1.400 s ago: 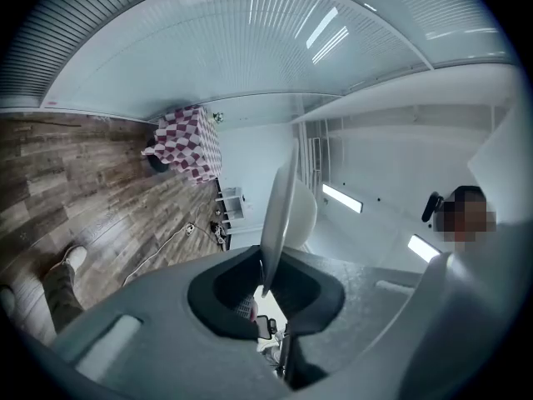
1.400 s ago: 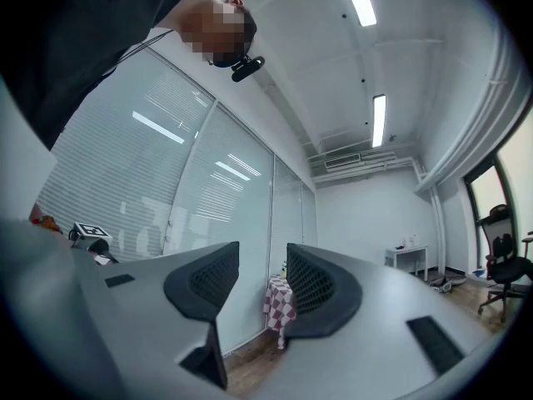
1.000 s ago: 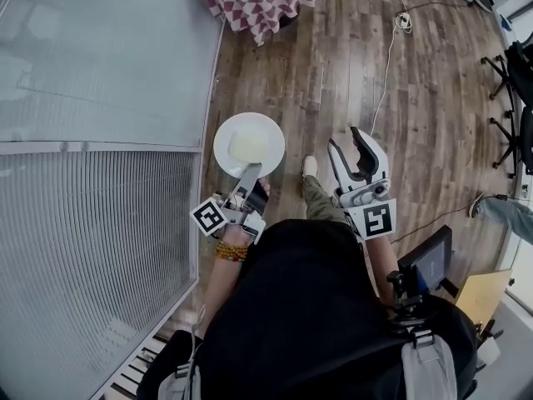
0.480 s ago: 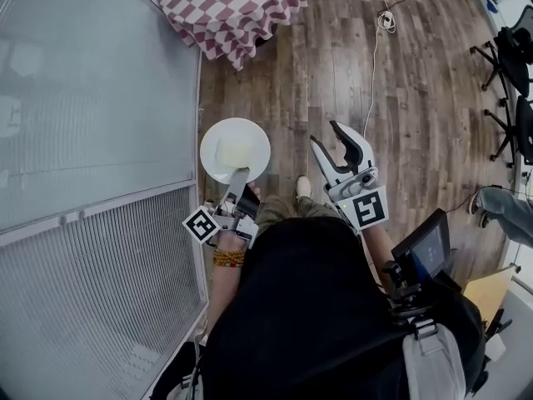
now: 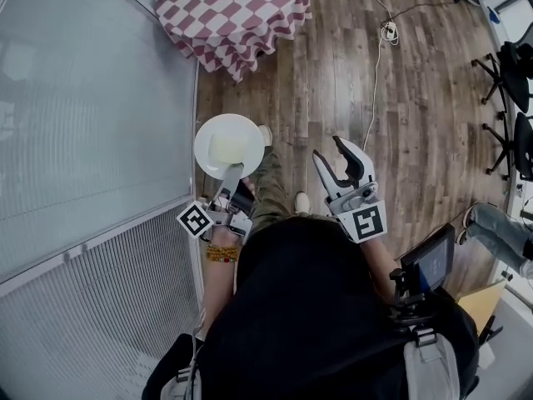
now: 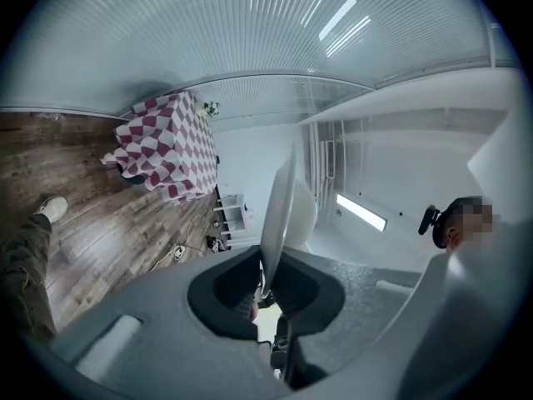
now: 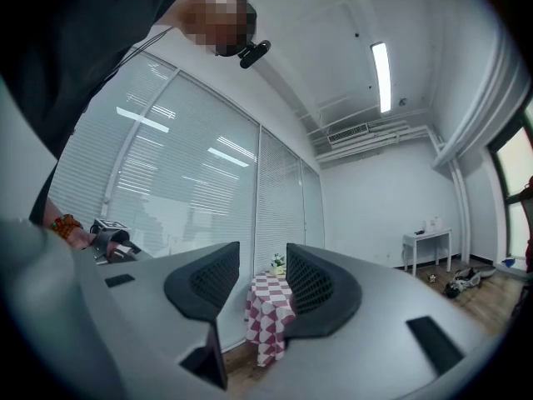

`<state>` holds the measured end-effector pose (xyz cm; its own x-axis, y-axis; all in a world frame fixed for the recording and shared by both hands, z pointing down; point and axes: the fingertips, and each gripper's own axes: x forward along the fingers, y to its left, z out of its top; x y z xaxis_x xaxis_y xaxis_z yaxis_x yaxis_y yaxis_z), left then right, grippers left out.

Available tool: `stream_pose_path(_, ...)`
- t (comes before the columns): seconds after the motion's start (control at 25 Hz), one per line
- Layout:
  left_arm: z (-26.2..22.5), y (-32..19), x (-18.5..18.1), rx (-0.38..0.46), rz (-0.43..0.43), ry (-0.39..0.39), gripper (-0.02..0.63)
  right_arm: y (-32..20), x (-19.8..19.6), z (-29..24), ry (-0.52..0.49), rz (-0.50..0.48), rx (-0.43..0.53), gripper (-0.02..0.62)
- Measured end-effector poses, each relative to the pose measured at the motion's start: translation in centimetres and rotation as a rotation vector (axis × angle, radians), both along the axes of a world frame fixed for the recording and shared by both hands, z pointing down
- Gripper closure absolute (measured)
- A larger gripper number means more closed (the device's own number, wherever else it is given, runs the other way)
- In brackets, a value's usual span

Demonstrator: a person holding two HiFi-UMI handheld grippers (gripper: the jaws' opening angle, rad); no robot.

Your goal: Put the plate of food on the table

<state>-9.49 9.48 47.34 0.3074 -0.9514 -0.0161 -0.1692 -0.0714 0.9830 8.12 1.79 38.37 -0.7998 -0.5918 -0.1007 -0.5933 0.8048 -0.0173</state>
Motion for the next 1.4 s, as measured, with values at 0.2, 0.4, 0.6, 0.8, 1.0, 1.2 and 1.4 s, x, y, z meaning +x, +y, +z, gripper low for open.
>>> stream_pose_path(0.2, 1.3, -7.7, -3.5, 0.002, 0.038, 0.021, 0.584, -6.4, -3.4, 0.3, 0.029, 0.039, 0.023, 0.414)
stream_pose_path(0.4, -0.2, -14.5, -7.6, 0.007, 0.074, 0.021, 0.584, -12.0, -8.1, -0.4, 0.066, 0.042, 0.0, 0.415)
stream_pose_path(0.6, -1.3, -20.4, -12.4, 0.013, 0.079, 0.045, 0.584, -17.4, -13.3, -1.1, 0.063, 0.041, -0.026, 0.416)
stream_pose_path(0.8, -2.1, -25.5, -17.1, 0.064, 0.098, 0.034, 0.584, -21.3, -18.1, -1.4, 0.095, 0.004, -0.027, 0.416)
stream_pose_path(1.0, -3.0, -30.0, -19.9, 0.104, 0.1, 0.029, 0.584, -24.4, -20.1, -1.4, 0.098, 0.009, -0.021, 0.416)
stream_pose_path(1.2, -3.5, -34.4, -21.2, 0.103, 0.075, 0.025, 0.584, -27.9, -20.1, -0.8, 0.079, 0.023, -0.038, 0.416)
stream_pose_path(1.4, -5.5, -40.3, -21.4, 0.142, 0.045, -0.002, 0.584, -33.4, -20.0, 0.1, 0.051, -0.001, -0.062, 0.416)
